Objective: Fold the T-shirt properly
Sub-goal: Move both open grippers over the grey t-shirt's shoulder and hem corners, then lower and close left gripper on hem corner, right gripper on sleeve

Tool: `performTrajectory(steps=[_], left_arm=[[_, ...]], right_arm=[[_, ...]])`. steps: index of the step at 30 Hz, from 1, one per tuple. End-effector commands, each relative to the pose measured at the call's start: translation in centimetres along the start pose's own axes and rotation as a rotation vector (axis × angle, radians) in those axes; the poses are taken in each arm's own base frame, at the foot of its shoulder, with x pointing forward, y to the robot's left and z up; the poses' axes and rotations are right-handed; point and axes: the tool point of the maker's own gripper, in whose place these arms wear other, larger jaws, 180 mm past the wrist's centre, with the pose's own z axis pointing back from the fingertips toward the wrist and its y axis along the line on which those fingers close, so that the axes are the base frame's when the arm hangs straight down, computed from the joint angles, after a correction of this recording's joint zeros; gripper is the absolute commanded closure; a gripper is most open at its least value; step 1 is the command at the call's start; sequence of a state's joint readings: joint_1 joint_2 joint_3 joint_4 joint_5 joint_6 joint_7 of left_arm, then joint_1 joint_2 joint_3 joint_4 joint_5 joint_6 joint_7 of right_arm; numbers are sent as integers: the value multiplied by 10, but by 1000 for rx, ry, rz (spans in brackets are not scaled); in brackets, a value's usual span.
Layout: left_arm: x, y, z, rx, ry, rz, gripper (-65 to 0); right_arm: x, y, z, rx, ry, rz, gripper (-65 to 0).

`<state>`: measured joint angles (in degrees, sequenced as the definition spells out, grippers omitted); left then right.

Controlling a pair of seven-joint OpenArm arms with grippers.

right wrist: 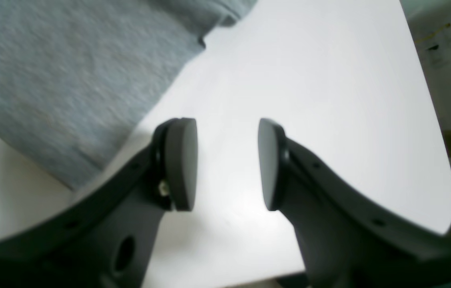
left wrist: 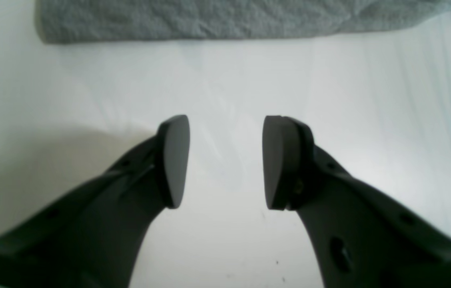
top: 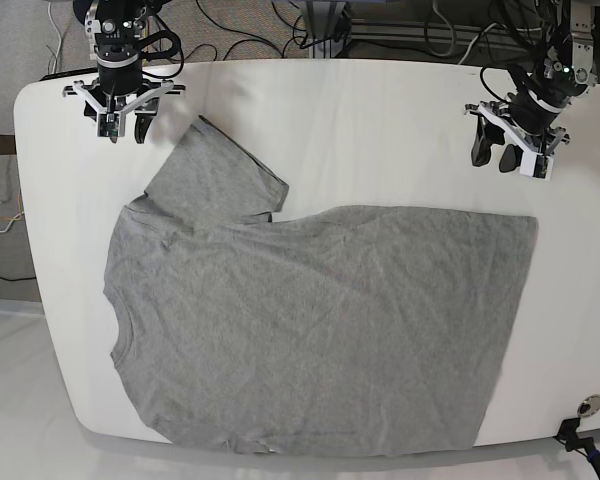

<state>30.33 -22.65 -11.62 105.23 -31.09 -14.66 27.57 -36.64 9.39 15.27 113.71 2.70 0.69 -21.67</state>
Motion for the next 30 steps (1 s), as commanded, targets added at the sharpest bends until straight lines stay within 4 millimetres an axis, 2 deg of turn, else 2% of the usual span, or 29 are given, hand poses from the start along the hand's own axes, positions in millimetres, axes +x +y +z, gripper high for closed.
performTrajectory(steps=[1,7,14,16,21,24,28,30], left_arm=[[15,4,2,0,-46,-20,-270],[22,9,1,0,-54,-45,-277],[30,21,0,12,-36,-95,-270],[44,17,-2,-5,-89,-48,-293],[72,30,-8,-15,-178,107,-298],[99,36,-4,-18,-277,190,-300],[130,53,-1,1,-395,283,-304],[140,66,-5,17,-415,320,-309]], right_arm=[[20,4,-1,30,-64,21,-234],[32,5,-12,25,-91,14,-231],[20,2,-28,4,-48,-1,-231],[22,6,-28,31,-54,-27,-275],[26,8,-31,34,-65,-55,-278],[28,9,-31,39,-75,-62,-272],[26,16,-32,74,-73,-69,-271],[20,18,-33,87,-57,-70,-269]])
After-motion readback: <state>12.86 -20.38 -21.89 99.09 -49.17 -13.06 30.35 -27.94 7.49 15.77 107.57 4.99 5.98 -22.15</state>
